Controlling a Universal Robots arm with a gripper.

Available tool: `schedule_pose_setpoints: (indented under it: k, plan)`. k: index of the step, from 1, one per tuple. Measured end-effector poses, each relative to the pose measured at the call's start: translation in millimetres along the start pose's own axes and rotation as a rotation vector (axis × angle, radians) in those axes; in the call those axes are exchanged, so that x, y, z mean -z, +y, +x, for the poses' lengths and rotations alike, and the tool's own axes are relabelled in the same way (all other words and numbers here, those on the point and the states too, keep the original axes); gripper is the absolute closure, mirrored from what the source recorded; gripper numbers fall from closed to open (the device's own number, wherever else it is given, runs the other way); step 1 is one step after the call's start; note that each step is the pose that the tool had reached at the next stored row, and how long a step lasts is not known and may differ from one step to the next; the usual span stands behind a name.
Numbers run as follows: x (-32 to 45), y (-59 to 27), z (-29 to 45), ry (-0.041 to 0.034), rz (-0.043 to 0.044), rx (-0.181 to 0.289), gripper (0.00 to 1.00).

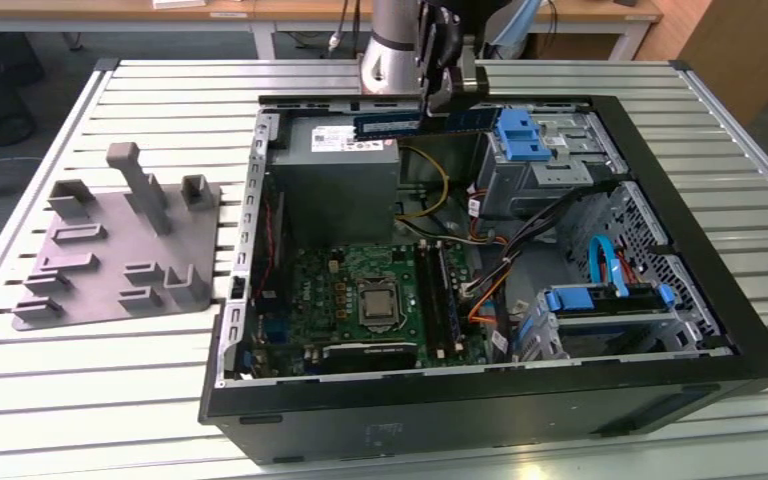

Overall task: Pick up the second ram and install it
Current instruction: 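Pick up the second ram and move it above second insertion slot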

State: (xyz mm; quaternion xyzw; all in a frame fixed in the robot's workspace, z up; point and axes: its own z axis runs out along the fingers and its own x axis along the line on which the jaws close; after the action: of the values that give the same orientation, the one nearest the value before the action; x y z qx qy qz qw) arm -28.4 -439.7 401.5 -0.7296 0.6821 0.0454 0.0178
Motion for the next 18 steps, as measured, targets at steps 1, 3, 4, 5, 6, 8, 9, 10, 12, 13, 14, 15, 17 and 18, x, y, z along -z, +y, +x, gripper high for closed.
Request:
schedule_pose_setpoints:
  k: [1,3,4,5,6,8,9,10,12,13,14,15,17,18]
  plan:
    - [-0.1,0.0,0.0,0.0,0.0,0.0,0.86]
    - [-0.5,0.0,0.4,0.0,0.0,0.0,0.86]
    - [-0.6,0.0,0.9,0.0001,-0.0001,0.0,0.86]
    - [-0.7,0.0,1.8,0.0,0.0,0.0,0.86]
    - [-0.7,0.2,2.9,-0.0001,0.0,0.0,0.86]
    - [-1.2,0.4,5.3,0.0,0.0,0.0,0.86]
    - [-2.0,0.5,6.3,0.0001,0.0,0.0,0.86]
    - [-3.3,0.6,7.2,-0.0001,0.0002,-0.002,0.86]
    - [-5.1,0.6,8.0,-0.0004,0.0015,-0.016,0.86]
    - [-6.1,0.5,8.1,-0.001,0.0029,-0.031,0.86]
    - [-6.8,0.5,8.2,-0.0015,0.0044,-0.049,0.86]
    - [-7.7,0.4,8.3,-0.0022,0.0062,-0.068,0.86]
    - [-9.1,0.4,8.4,-0.0034,0.0094,-0.104,0.86]
    - [-9.3,0.3,8.4,-0.0036,0.0102,-0.114,0.86]
